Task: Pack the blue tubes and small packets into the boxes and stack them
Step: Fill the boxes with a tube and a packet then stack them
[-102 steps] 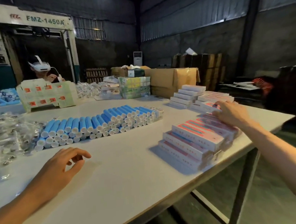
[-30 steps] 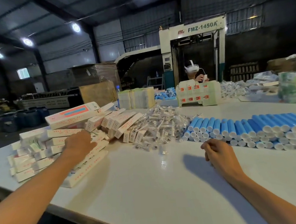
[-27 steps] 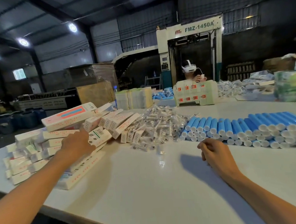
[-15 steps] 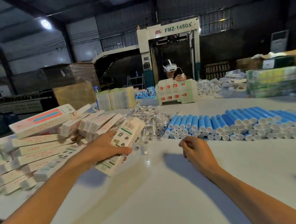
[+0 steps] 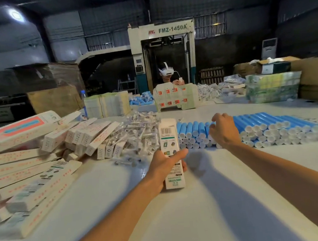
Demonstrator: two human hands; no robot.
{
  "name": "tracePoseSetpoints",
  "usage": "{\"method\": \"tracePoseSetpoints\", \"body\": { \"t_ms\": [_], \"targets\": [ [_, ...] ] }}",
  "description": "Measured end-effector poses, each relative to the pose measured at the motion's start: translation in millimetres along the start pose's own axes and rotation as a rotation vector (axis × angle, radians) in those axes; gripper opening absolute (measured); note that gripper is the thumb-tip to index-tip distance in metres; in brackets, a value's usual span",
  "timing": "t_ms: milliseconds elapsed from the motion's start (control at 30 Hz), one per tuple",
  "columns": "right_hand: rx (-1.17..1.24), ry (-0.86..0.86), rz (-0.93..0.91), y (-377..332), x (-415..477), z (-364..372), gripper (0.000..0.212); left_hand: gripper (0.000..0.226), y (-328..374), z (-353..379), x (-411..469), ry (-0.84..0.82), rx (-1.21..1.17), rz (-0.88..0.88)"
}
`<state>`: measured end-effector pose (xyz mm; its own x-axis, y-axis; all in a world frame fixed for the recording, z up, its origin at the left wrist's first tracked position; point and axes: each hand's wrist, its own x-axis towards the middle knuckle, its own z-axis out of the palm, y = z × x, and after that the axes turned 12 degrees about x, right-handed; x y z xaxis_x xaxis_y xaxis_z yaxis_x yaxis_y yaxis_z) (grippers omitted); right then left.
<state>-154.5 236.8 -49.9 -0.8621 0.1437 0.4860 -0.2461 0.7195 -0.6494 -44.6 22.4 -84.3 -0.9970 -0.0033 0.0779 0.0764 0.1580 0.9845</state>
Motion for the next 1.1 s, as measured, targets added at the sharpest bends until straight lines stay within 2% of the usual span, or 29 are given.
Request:
{"method": "tracePoseSetpoints", "body": {
  "t_ms": [200,400,533,700,900,1100],
  "targets": [
    [-0.393,-0.239,0.039,7.9,22.3,10.5,0.035,0.038,-5.0,-2.6,0.0,-0.06,-0.178,0.044],
    [-0.477,-0.382,0.051,-5.5,33.1,4.5,0.025,0.039,-9.8,-3.1,5.4,-0.119,-0.213,0.032],
    [-0.532,-0.391,0.024,-4.8,19.7,6.6,0.032,0.043,-9.0,-2.3,6.4,-0.176,-0.295,-0.019],
    [-0.667,-0.277,-0.079,-4.5,-13.4,16.6,0.042,0.034,-8.6,-0.8,6.1,-0.136,-0.274,0.041],
    [-0.594,-0.216,-0.003,-6.5,-44.8,21.2,0.069,0.033,-11.4,-3.5,3.2,-0.141,-0.277,0.07],
    [-0.479,-0.235,0.025,10.6,-60.5,18.0,0.059,0.049,-8.1,-6.9,2.2,-0.161,-0.274,0.117]
  ]
}}
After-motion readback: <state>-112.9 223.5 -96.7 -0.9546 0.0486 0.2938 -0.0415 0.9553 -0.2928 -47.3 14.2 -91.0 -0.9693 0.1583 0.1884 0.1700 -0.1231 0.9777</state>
